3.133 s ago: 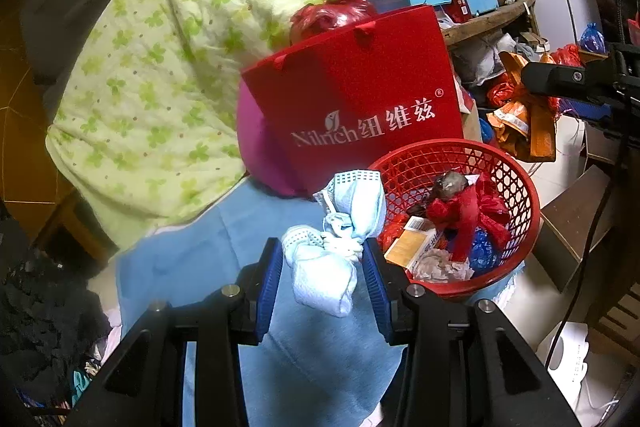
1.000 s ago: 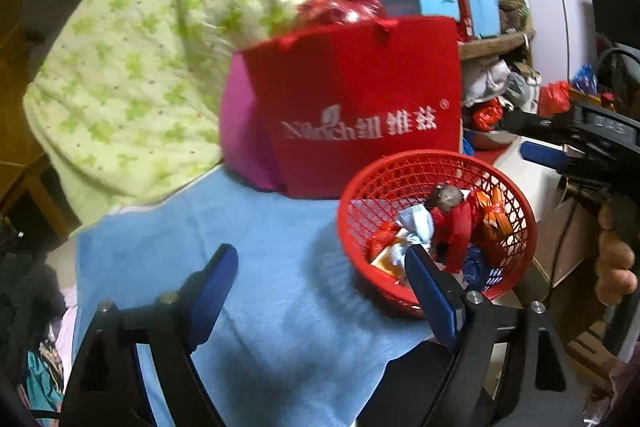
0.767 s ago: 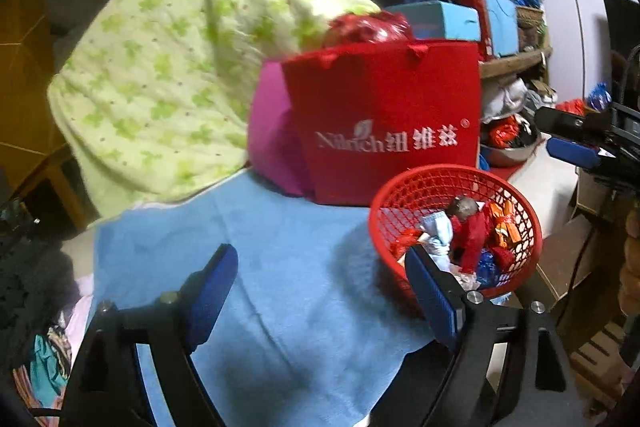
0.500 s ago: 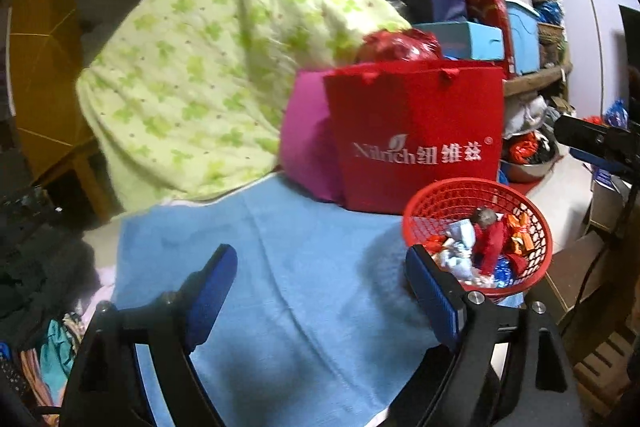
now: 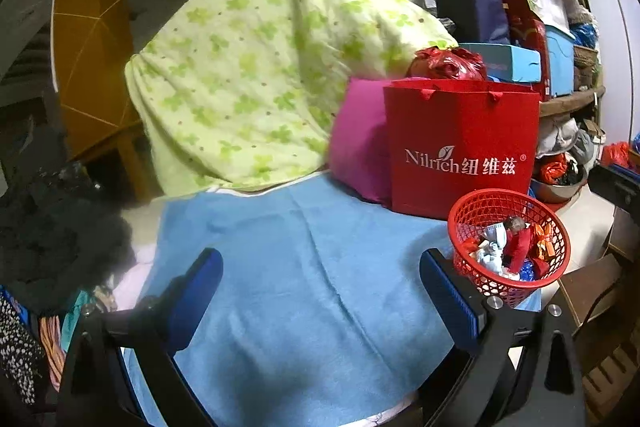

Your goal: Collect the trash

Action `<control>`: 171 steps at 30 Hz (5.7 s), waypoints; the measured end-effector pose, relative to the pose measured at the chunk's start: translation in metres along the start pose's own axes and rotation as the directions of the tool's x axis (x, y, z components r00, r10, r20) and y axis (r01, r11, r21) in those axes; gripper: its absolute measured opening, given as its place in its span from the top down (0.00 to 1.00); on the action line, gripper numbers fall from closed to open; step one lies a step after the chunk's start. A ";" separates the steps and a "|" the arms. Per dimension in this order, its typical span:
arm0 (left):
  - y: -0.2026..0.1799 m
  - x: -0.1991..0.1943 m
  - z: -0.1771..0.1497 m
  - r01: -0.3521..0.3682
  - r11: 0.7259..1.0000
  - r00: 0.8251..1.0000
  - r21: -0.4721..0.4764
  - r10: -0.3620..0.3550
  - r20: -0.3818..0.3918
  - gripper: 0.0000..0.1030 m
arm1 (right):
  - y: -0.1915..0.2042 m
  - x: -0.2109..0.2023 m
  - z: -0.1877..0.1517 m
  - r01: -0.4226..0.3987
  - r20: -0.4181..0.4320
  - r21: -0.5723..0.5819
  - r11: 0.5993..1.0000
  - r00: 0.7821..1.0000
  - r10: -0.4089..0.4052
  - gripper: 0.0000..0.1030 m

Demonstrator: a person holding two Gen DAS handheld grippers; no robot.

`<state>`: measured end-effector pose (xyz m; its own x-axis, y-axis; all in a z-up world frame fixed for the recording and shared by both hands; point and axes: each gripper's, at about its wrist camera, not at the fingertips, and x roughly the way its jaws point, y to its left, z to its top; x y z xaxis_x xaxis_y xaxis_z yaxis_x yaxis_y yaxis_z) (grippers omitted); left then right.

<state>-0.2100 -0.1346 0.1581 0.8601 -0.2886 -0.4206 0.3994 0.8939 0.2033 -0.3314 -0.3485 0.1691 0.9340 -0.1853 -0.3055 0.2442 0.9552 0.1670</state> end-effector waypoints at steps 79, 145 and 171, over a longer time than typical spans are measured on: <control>0.007 -0.027 -0.011 -0.081 0.996 0.995 -0.046 0.079 -0.061 0.04 | 0.028 -0.033 0.000 -0.045 0.065 -0.081 0.996 0.997 0.051 0.30; 0.000 -0.031 -0.014 -0.051 0.998 0.997 -0.021 0.050 -0.066 0.04 | 0.012 -0.029 0.001 -0.008 0.070 -0.061 0.998 0.997 0.013 0.25; -0.005 -0.035 -0.011 -0.044 0.999 0.997 -0.003 0.043 -0.059 0.04 | 0.009 -0.027 0.003 -0.006 0.067 -0.056 0.998 0.998 0.010 0.25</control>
<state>-0.2461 -0.1251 0.1618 0.8564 -0.2288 -0.4629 0.3607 0.9066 0.2191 -0.3535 -0.3352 0.1816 0.9517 -0.1908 -0.2406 0.2235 0.9677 0.1166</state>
